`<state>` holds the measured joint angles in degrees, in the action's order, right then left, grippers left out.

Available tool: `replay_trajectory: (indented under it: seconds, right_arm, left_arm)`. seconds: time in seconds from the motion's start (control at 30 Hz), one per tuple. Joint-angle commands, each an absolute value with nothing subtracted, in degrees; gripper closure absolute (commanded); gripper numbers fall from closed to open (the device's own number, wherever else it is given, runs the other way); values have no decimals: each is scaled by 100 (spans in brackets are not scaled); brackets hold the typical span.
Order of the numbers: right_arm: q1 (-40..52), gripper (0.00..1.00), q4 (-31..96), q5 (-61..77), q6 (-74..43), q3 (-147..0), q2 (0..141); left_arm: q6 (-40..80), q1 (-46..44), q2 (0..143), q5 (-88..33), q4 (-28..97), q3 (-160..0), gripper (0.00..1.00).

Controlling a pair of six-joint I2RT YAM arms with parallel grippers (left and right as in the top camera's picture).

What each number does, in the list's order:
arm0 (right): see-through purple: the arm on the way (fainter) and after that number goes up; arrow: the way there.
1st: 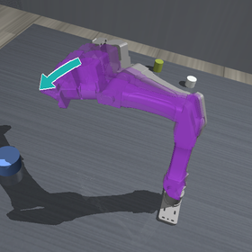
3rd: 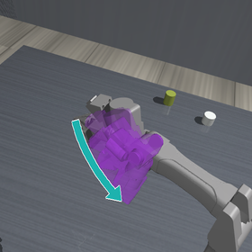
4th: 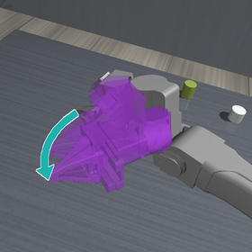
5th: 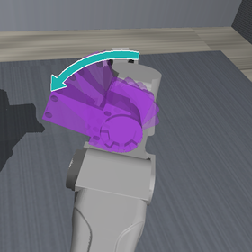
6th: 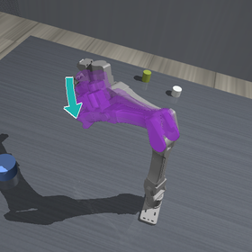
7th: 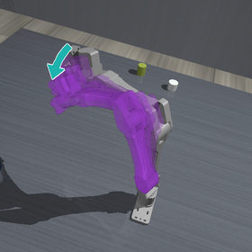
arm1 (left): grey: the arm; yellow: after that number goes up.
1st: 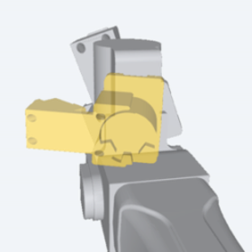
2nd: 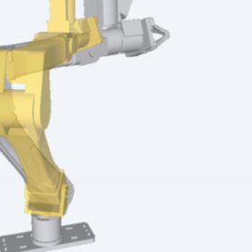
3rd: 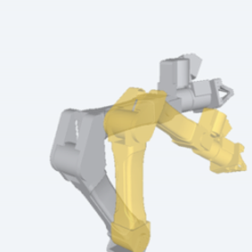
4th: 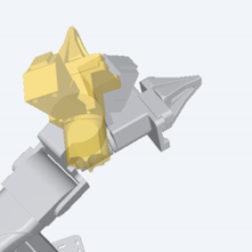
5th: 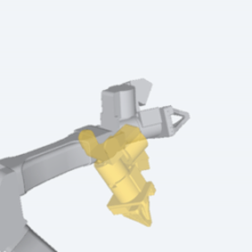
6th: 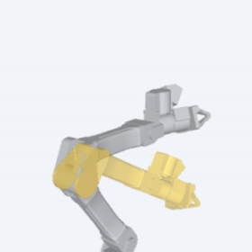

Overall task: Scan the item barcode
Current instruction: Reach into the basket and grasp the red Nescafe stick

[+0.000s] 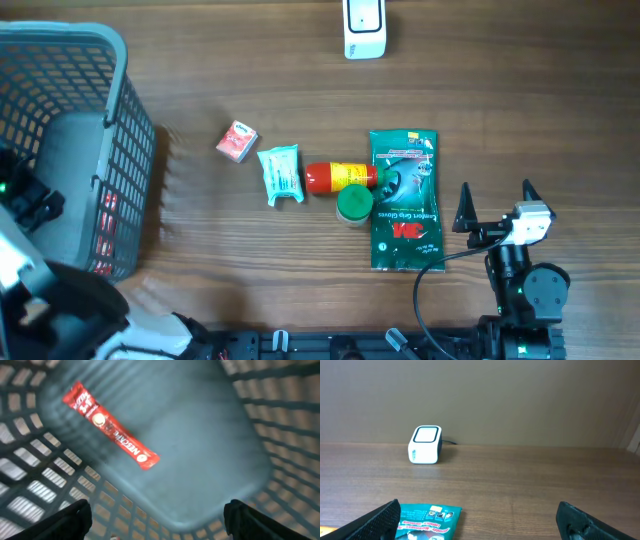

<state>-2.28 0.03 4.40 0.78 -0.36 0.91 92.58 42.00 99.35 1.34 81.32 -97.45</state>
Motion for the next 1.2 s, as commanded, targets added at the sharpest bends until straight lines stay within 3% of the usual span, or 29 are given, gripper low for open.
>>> replay_trajectory:
  seconds: [0.0, 0.23, 0.5, 0.73, 0.87, 1.03, 1.17]
  right_arm:
    - [-209, 0, -10, 366, 137, -30, 80]
    - [-211, 0, -10, 366, 137, -30, 80]
    - [-209, 0, -10, 366, 137, -30, 80]
    - [-209, 0, -10, 366, 137, -30, 80]
    - [-209, 0, -10, 366, 134, -30, 80]
    - [-209, 0, -10, 366, 134, -30, 80]
    - [-209, 0, -10, 366, 134, -30, 80]
  left_arm:
    - [9502, 4191, 10586, -187, 8130, -9710, 8]
    - [9496, 3966, 11148, -187, 7334, -9000, 14]
    - [9544, 3378, 11155, 158, 6073, -7817, 14]
    - [9797, 3365, 11155, 550, 6086, -7349, 12]
    - [9797, 3365, 11155, 611, 6128, -7161, 17]
    - [9795, 3365, 11155, 659, 6208, -7157, 45]
    - [9797, 3358, 11155, 1072, 6324, -7148, 89]
